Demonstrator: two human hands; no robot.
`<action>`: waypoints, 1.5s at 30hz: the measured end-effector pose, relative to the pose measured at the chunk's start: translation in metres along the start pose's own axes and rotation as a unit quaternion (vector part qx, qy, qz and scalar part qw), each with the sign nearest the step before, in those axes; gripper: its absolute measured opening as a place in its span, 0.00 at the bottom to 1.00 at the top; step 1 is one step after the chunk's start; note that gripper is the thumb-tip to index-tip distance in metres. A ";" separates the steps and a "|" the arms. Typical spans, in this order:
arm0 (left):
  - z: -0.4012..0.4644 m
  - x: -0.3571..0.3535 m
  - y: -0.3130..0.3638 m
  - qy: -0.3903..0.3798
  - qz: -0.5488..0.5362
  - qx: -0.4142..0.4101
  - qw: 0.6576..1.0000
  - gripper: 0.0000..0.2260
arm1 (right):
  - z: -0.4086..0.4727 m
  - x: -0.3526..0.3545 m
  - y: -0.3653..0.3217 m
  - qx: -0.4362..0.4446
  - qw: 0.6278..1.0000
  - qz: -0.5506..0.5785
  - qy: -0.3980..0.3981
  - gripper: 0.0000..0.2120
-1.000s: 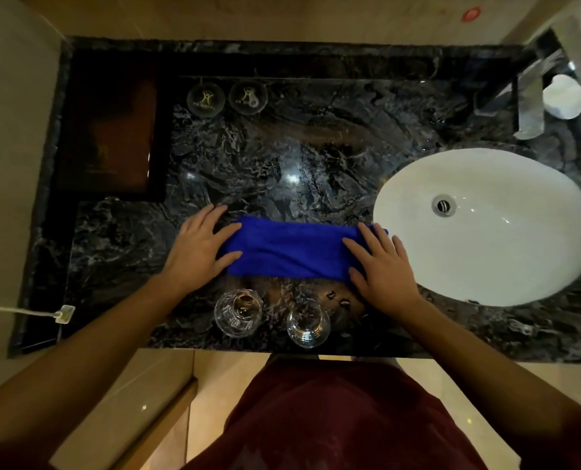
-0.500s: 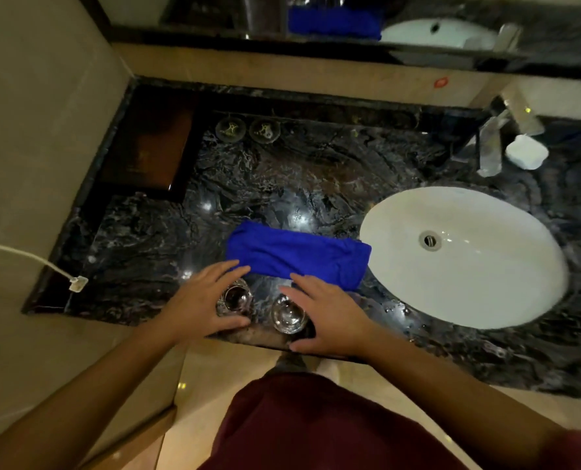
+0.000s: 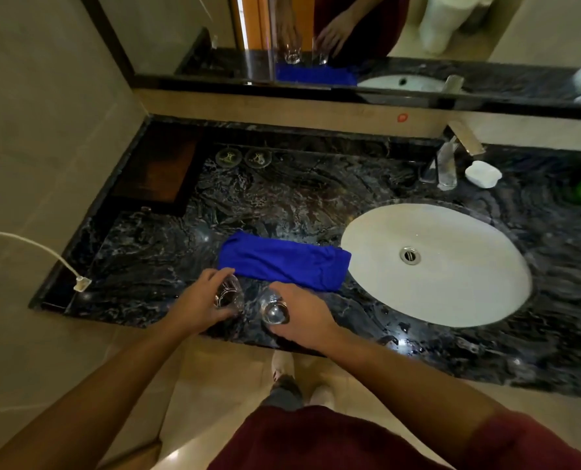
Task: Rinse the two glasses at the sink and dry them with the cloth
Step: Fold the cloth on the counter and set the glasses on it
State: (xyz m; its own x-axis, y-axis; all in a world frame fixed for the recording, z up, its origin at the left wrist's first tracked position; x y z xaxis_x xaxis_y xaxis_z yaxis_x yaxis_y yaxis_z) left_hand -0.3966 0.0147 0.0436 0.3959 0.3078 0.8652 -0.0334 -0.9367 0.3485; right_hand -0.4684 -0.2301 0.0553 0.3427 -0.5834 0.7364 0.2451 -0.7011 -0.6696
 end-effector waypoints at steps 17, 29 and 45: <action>-0.016 0.111 0.105 0.052 -0.229 -0.073 0.969 0.45 | -0.060 0.170 0.000 -0.042 0.961 0.127 0.243 0.36; 0.067 0.179 0.117 0.148 -0.180 -0.081 0.969 0.44 | 0.033 0.226 0.012 -0.009 0.958 0.047 0.282 0.38; 0.319 0.190 0.029 0.121 -0.081 -0.024 0.989 0.41 | 0.302 0.190 0.094 -0.065 0.973 0.005 0.219 0.40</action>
State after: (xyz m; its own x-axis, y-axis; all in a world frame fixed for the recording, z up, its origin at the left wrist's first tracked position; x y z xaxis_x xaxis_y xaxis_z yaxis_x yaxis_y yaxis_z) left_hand -0.0299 -0.0067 0.1029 0.1695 0.4892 0.8555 -0.0343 -0.8646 0.5012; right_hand -0.1068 -0.2830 0.1031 -0.0830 -0.6896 0.7194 0.1165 -0.7237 -0.6802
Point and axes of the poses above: each hand's wrist, its own z-axis towards the middle knuckle, its own x-axis out of the back of the hand, y = z × x, the point moved 1 cm from there along z, towards the middle knuckle, and after that the axes turned 15 degrees about x, right-handed, at the moved point
